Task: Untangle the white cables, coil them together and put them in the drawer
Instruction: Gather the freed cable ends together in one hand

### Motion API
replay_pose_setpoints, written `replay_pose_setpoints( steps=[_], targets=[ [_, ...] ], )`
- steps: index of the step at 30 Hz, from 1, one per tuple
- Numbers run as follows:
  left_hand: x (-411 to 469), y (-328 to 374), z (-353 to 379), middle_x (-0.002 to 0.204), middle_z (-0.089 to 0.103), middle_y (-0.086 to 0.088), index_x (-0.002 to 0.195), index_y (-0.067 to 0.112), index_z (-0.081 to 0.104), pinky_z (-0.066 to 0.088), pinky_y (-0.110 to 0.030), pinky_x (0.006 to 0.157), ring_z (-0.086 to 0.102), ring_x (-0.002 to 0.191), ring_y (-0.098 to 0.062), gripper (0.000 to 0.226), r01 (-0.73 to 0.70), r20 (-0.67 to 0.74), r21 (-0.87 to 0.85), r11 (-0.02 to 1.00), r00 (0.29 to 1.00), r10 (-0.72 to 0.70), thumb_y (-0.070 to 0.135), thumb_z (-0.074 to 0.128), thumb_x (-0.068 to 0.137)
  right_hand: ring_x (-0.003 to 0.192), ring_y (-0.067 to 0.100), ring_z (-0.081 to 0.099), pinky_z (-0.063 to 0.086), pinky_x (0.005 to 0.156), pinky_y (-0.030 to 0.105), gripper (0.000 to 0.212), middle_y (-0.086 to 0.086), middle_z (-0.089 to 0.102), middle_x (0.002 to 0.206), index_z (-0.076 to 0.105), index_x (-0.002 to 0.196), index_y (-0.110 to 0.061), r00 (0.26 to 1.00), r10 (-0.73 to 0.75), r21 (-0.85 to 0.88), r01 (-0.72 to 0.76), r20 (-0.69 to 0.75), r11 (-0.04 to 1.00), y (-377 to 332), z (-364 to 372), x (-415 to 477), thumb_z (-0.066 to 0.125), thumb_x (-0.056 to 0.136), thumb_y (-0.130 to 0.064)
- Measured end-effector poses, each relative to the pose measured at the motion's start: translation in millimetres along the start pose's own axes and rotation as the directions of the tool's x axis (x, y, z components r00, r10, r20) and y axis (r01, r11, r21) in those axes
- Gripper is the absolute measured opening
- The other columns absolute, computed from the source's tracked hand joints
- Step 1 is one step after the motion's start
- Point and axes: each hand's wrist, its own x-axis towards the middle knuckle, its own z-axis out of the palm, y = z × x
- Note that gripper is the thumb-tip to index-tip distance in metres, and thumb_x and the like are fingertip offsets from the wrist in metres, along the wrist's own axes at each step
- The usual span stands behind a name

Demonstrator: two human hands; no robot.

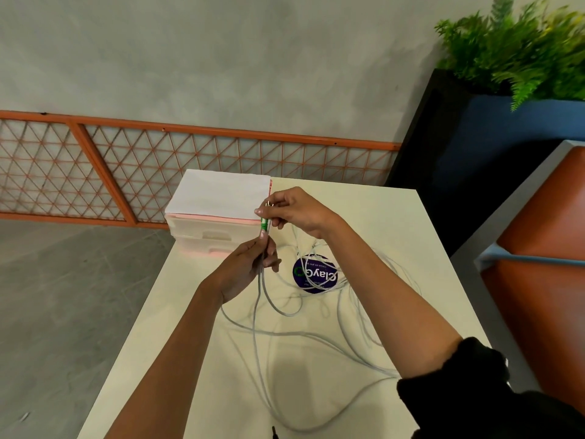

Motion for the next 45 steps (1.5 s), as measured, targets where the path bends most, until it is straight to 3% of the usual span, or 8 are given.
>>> replay_pose_setpoints(
  steps=[8,14,18,24,31,37,41,45],
  targets=[
    [-3.7,3.3,-8.3,0.061,0.033,0.002,0.072,0.012,0.037,0.052,-0.028,0.079,0.042,0.056,-0.016,0.040,0.038,0.045,0.067,0.997,0.998,-0.041,0.037,0.027,0.101,0.055,0.008,0.051,0.044,0.053,0.016,0.016,0.006,0.058,0.068,0.066,0.097,0.005,0.999,-0.001,0.091,0.006,-0.050,0.996,-1.3,-1.3,0.2,0.067,0.086,-0.006],
    [-0.1,3.7,-10.8,0.055,0.022,0.009,0.070,0.015,0.034,0.018,-0.016,0.040,0.017,0.045,-0.004,0.038,-0.026,-0.079,-0.100,0.995,0.997,0.018,0.037,0.030,0.101,0.075,0.011,0.061,0.049,0.068,0.022,0.040,0.007,0.065,0.098,0.056,0.118,0.000,0.996,0.024,0.019,-0.023,-0.088,1.000,5.1,7.4,-8.6,0.050,0.097,-0.033],
    [2.6,8.7,-16.8,0.052,0.023,0.011,0.069,0.017,0.034,0.013,-0.017,0.038,0.018,0.041,-0.001,0.039,-0.124,-0.186,-0.277,0.953,0.980,0.074,0.036,0.027,0.103,0.100,0.021,0.063,0.047,0.095,0.039,0.062,0.015,0.065,0.118,0.049,0.129,-0.001,0.971,0.217,-0.152,-0.201,0.097,0.968,37.5,24.3,-20.1,0.018,0.101,-0.048],
    [5.2,10.7,-23.0,0.051,0.022,0.011,0.068,0.018,0.036,0.015,-0.015,0.036,0.006,0.049,-0.007,0.040,-0.190,-0.231,-0.391,0.900,0.967,0.104,0.038,0.029,0.102,0.123,0.014,0.055,0.035,0.111,0.037,0.051,0.007,0.062,0.128,0.052,0.130,-0.017,0.878,0.167,-0.018,-0.177,0.448,0.984,69.1,61.0,-42.2,0.024,0.101,-0.049],
    [-0.6,11.5,-29.5,0.050,0.026,0.008,0.064,0.017,0.043,0.030,-0.014,0.042,0.021,0.042,-0.003,0.040,-0.158,-0.109,-0.566,0.809,0.987,0.117,0.035,0.033,0.098,0.098,0.013,0.056,0.048,0.097,0.038,0.029,0.000,0.061,0.098,0.061,0.106,-0.011,0.947,0.074,0.077,-0.103,0.314,0.992,64.5,68.4,-43.8,0.039,0.102,-0.030],
    [1.9,15.8,-35.8,0.056,0.040,0.008,0.066,0.020,0.053,0.046,-0.019,0.052,0.041,0.049,-0.006,0.045,-0.275,-0.283,-0.485,0.830,0.947,0.148,0.034,0.029,0.102,0.080,0.018,0.064,0.050,0.088,0.033,0.033,0.000,0.057,0.076,0.049,0.084,-0.011,0.972,0.036,0.113,-0.064,0.231,0.992,55.9,71.6,-45.6,0.034,0.103,-0.034],
    [5.9,14.9,-39.8,0.052,0.037,0.011,0.077,0.019,0.045,0.043,-0.017,0.050,0.037,0.046,-0.005,0.035,-0.336,-0.362,-0.422,0.842,0.914,0.184,0.035,0.028,0.103,0.056,0.015,0.047,0.045,0.059,0.027,0.036,-0.002,0.036,0.063,0.040,0.078,-0.016,0.990,0.020,0.032,-0.025,0.139,0.999,51.4,81.3,-45.2,0.027,0.104,-0.037],
    [9.6,15.7,-44.4,0.050,0.029,0.010,0.074,0.019,0.045,0.028,-0.013,0.039,0.023,0.042,-0.003,0.038,-0.391,-0.399,-0.458,0.798,0.893,0.208,0.036,0.029,0.104,0.049,0.016,0.053,0.045,0.049,0.024,0.033,0.001,0.052,0.063,0.047,0.087,-0.012,0.996,-0.002,-0.034,0.005,0.092,0.999,59.2,97.2,-46.3,0.029,0.103,-0.035]
  ],
)
